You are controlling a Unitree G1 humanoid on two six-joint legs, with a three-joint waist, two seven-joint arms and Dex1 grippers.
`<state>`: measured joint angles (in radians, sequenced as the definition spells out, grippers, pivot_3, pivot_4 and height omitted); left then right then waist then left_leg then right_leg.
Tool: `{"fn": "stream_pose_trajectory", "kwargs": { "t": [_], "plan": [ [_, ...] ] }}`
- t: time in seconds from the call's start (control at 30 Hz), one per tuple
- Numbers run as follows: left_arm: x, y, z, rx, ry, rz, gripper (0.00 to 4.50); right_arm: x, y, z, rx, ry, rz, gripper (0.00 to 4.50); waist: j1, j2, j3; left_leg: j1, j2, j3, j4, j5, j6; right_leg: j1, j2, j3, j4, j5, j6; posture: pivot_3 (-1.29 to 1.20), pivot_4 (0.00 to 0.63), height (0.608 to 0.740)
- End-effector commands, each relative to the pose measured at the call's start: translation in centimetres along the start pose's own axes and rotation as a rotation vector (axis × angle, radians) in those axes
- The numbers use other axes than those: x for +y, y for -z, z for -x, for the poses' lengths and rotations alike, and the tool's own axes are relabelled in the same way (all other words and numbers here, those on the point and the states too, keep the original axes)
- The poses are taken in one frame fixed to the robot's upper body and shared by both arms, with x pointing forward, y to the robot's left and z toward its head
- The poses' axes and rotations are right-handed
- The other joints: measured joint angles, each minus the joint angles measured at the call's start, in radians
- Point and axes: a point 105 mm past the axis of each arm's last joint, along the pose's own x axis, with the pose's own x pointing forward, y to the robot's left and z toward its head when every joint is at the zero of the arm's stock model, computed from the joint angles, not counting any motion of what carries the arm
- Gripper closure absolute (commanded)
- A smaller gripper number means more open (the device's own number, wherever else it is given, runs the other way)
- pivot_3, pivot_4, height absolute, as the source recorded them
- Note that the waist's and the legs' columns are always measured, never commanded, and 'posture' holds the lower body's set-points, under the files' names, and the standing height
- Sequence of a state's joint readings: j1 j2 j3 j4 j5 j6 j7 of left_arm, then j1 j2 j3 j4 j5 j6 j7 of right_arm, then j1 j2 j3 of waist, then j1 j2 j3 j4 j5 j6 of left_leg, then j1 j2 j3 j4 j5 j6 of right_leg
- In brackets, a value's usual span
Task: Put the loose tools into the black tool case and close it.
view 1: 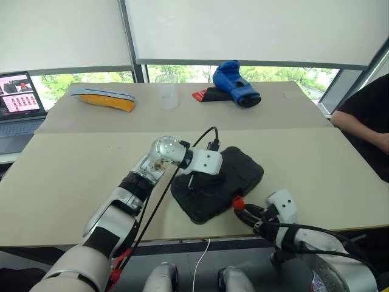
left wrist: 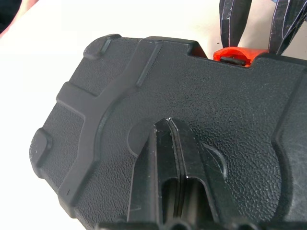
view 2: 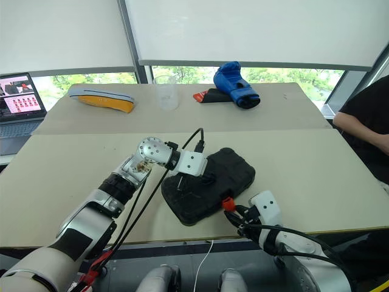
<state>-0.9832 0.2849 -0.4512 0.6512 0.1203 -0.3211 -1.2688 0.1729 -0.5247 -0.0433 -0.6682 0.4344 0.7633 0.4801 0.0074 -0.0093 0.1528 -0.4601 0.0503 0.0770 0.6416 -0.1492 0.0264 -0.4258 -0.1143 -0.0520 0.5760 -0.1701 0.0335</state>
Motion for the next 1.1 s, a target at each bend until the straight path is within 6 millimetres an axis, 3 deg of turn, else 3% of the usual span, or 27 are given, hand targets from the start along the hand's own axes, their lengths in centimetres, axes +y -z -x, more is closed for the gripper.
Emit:
{"fn": "stream_pose_trajectory", "kwargs": {
  "t": [0.03, 0.37, 0.43, 0.53, 0.7, 0.8, 1.0, 1.1],
  "plan": [
    [-2.4, 2.8, -0.8, 0.091, 0.084, 0.086, 4.5, 1.0, -2.2, 0.8, -0.085, -0.03, 0.074, 3.28, 0.0, 0.0, 0.0, 0.0, 0.0, 0.0, 0.0, 0.0, 0.0, 0.0, 0.0, 0.0, 0.0, 0.0, 0.0, 0.0, 0.15, 0.74],
    [-2.5, 2.9, -0.8, 0.093, 0.088, 0.085, 4.5, 0.7, -2.1, 1.0, -0.083, -0.005, 0.09, 3.28, 0.0, 0.0, 0.0, 0.0, 0.0, 0.0, 0.0, 0.0, 0.0, -0.001, 0.0, 0.0, -0.003, 0.0, 0.0, 0.0, 0.15, 0.74],
    [-2.5, 2.9, -0.8, 0.093, 0.088, 0.085, 4.5, 0.6, -1.8, 0.8, -0.068, -0.005, 0.078, 2.32, 0.0, 0.0, 0.0, 0.0, 0.0, 0.0, 0.0, 0.0, 0.0, -0.001, 0.0, 0.0, -0.004, 0.0, 0.0, 0.0, 0.15, 0.74],
    [-2.6, 3.0, -0.8, 0.095, 0.089, 0.085, 4.5, 0.2, -1.6, 0.9, -0.055, 0.007, 0.089, 1.53, -0.001, 0.0, 0.0, -0.001, 0.001, 0.0, -0.001, 0.0, 0.0, -0.001, 0.0, -0.001, -0.005, 0.0, 0.0, 0.0, 0.15, 0.74],
    [-2.7, 3.1, -0.7, 0.096, 0.088, 0.084, 4.5, -0.2, -1.6, 2.1, -0.031, -0.001, 0.123, 1.53, -0.005, 0.0, 0.0, -0.001, 0.001, 0.0, -0.004, 0.0, 0.0, 0.001, 0.001, -0.002, -0.011, 0.0, 0.0, 0.0, 0.15, 0.74],
    [-2.7, 3.0, -0.8, 0.095, 0.089, 0.082, 4.5, 0.1, -1.3, 2.7, -0.005, -0.035, 0.166, 2.22, -0.005, 0.0, 0.0, 0.0, 0.0, 0.0, -0.008, 0.0, 0.0, 0.002, 0.001, -0.002, -0.016, 0.0, 0.0, 0.0, 0.15, 0.74],
    [-2.6, 2.8, -0.9, 0.091, 0.088, 0.076, 4.5, 0.3, -0.9, 2.1, 0.007, -0.065, 0.188, 4.29, -0.006, 0.0, 0.0, 0.0, 0.001, 0.0, -0.008, 0.0, 0.0, 0.002, 0.001, -0.003, -0.016, 0.0, 0.0, 0.0, 0.15, 0.74],
    [-2.5, 2.8, -1.0, 0.09, 0.087, 0.074, 4.5, 0.1, -1.0, 1.3, 0.002, -0.066, 0.198, 4.4, -0.009, 0.0, 0.0, 0.0, 0.001, 0.0, -0.008, 0.0, 0.0, 0.002, 0.001, -0.003, -0.017, 0.0, 0.0, 0.0, 0.15, 0.74]
  ]
}}
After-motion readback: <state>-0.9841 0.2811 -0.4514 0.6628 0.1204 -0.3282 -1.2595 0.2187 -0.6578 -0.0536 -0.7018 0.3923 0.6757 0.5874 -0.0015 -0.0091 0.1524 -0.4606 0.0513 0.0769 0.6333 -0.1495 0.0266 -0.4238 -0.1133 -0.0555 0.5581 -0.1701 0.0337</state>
